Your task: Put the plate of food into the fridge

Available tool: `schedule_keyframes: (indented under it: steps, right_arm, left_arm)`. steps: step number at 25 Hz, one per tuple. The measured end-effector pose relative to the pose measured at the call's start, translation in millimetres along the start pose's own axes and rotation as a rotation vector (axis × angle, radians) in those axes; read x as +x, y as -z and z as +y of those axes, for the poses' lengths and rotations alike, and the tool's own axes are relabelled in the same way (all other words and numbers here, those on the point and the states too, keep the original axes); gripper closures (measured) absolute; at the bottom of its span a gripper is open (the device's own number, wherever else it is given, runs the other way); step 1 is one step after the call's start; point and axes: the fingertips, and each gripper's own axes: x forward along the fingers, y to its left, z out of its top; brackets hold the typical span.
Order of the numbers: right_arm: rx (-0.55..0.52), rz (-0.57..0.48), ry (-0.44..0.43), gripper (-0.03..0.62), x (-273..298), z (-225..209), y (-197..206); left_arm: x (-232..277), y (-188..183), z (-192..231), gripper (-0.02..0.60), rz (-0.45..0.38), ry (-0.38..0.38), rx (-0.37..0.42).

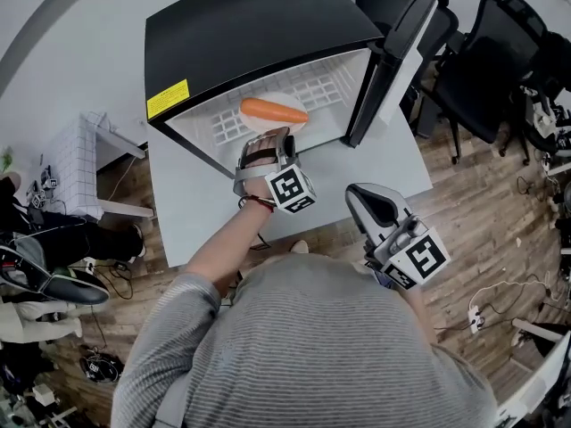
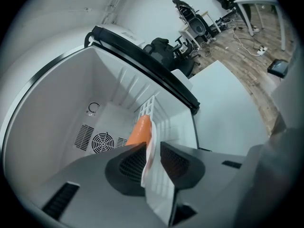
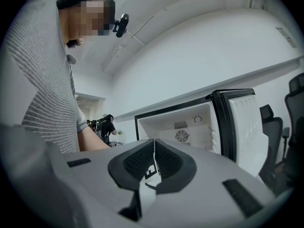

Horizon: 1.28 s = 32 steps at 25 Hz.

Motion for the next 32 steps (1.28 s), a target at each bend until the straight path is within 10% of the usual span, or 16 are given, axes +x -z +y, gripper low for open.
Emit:
schedule_keyframes:
  steps: [32]
  right_arm:
    - [0.022,0.015,0.028,0.58,14,-10,7]
  left_arm:
    - [39,13,24,0.545,0.085,0.083,-0.021]
